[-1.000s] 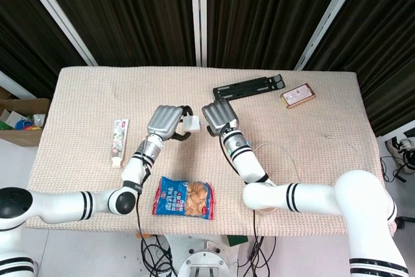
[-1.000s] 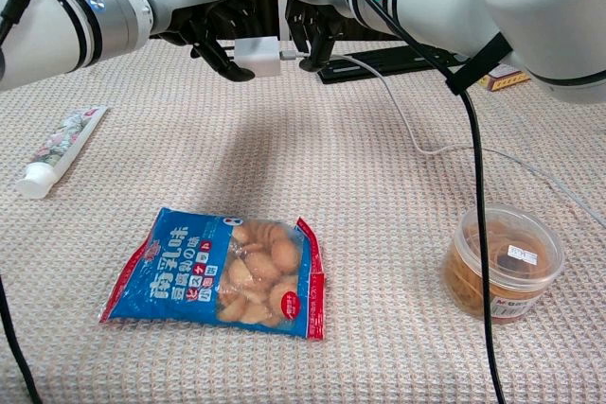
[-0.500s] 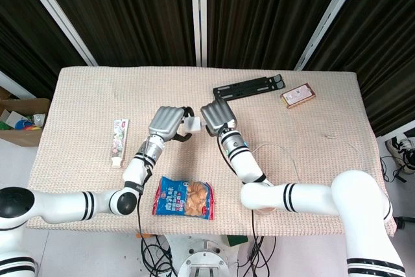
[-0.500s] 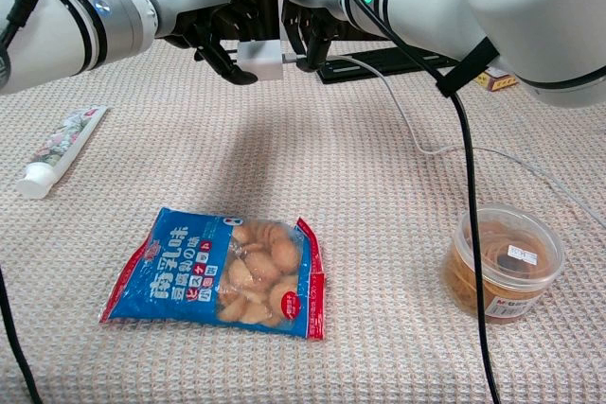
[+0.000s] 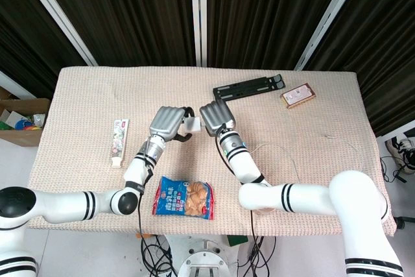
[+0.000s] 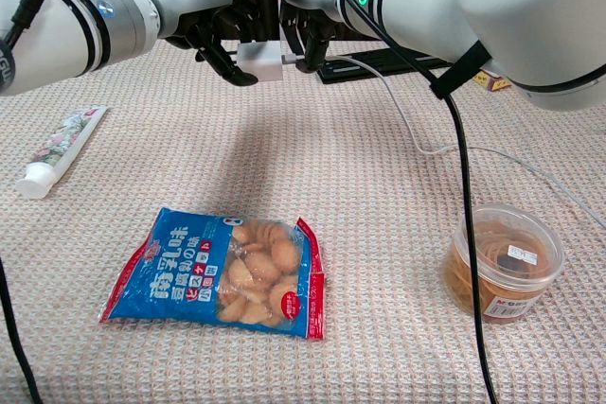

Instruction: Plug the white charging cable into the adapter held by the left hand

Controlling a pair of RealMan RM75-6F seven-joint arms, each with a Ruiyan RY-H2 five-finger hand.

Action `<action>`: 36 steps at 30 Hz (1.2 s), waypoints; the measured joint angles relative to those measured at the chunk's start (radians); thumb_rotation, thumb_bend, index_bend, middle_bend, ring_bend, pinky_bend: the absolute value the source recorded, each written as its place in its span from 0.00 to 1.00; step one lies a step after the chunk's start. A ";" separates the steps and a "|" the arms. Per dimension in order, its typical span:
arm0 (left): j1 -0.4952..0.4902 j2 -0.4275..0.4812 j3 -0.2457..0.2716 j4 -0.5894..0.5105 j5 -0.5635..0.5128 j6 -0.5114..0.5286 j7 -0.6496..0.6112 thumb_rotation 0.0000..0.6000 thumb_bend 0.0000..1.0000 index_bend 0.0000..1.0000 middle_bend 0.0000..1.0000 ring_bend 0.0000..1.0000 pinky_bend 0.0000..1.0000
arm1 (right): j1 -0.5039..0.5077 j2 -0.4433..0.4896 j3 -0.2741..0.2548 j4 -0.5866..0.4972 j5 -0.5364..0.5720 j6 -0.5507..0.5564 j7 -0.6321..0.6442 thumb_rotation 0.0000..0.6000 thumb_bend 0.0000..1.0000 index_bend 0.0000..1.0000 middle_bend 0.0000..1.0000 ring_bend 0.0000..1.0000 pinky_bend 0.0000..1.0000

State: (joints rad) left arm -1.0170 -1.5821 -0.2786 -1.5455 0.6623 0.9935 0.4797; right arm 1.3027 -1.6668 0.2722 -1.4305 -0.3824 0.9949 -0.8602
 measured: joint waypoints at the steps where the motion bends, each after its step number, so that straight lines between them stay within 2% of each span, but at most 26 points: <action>1: 0.001 0.000 0.001 0.002 -0.001 0.001 0.001 0.92 0.49 0.59 0.52 0.76 0.99 | -0.002 0.001 0.000 -0.003 0.000 0.004 0.001 1.00 0.28 0.56 0.53 0.41 0.38; 3: 0.003 0.000 0.002 0.007 -0.003 0.003 0.002 0.92 0.49 0.59 0.52 0.76 0.99 | -0.008 0.003 0.000 -0.012 0.003 0.017 0.002 1.00 0.20 0.50 0.51 0.40 0.36; 10: 0.010 0.002 0.005 0.013 0.005 0.004 -0.004 0.92 0.49 0.59 0.52 0.76 0.99 | -0.027 0.015 0.001 -0.048 0.015 0.048 -0.001 1.00 0.12 0.25 0.40 0.31 0.30; 14: 0.016 0.002 0.018 0.019 0.024 0.010 -0.001 0.92 0.49 0.59 0.52 0.76 0.99 | -0.039 0.027 0.002 -0.067 0.005 0.056 0.007 1.00 0.07 0.07 0.27 0.23 0.27; 16: 0.020 -0.001 0.023 0.027 0.027 0.012 -0.001 0.92 0.49 0.59 0.51 0.76 0.99 | -0.046 0.035 0.002 -0.081 -0.002 0.059 0.015 1.00 0.05 0.02 0.20 0.17 0.23; 20: 0.030 -0.010 0.032 0.050 0.034 0.001 -0.016 0.92 0.49 0.58 0.51 0.74 0.98 | -0.075 0.063 -0.001 -0.126 -0.025 0.061 0.047 1.00 0.03 0.00 0.02 0.02 0.08; 24: 0.039 -0.024 0.050 0.092 0.054 -0.017 -0.031 0.97 0.48 0.54 0.49 0.65 0.94 | -0.121 0.102 -0.010 -0.180 -0.081 0.062 0.111 1.00 0.03 0.00 0.00 0.00 0.02; 27: 0.047 -0.041 0.071 0.140 0.070 -0.051 -0.049 1.00 0.44 0.43 0.41 0.50 0.81 | -0.177 0.150 -0.026 -0.234 -0.148 0.071 0.175 1.00 0.03 0.00 0.00 0.00 0.02; 30: 0.056 -0.064 0.088 0.191 0.100 -0.073 -0.072 1.00 0.39 0.31 0.32 0.36 0.59 | -0.245 0.208 -0.048 -0.282 -0.212 0.092 0.241 1.00 0.03 0.00 0.00 0.00 0.02; 33: 0.068 -0.081 0.103 0.229 0.148 -0.085 -0.100 1.00 0.36 0.21 0.24 0.25 0.44 | -0.310 0.267 -0.072 -0.318 -0.263 0.119 0.295 1.00 0.03 0.00 0.00 0.00 0.02; 36: 0.090 -0.082 0.118 0.239 0.201 -0.078 -0.123 0.98 0.33 0.16 0.20 0.20 0.34 | -0.364 0.323 -0.097 -0.346 -0.300 0.142 0.326 1.00 0.03 0.00 0.00 0.00 0.02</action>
State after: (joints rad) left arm -0.9270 -1.6646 -0.1603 -1.3064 0.8628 0.9159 0.3569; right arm 0.9387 -1.3437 0.1756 -1.7763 -0.6824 1.1374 -0.5346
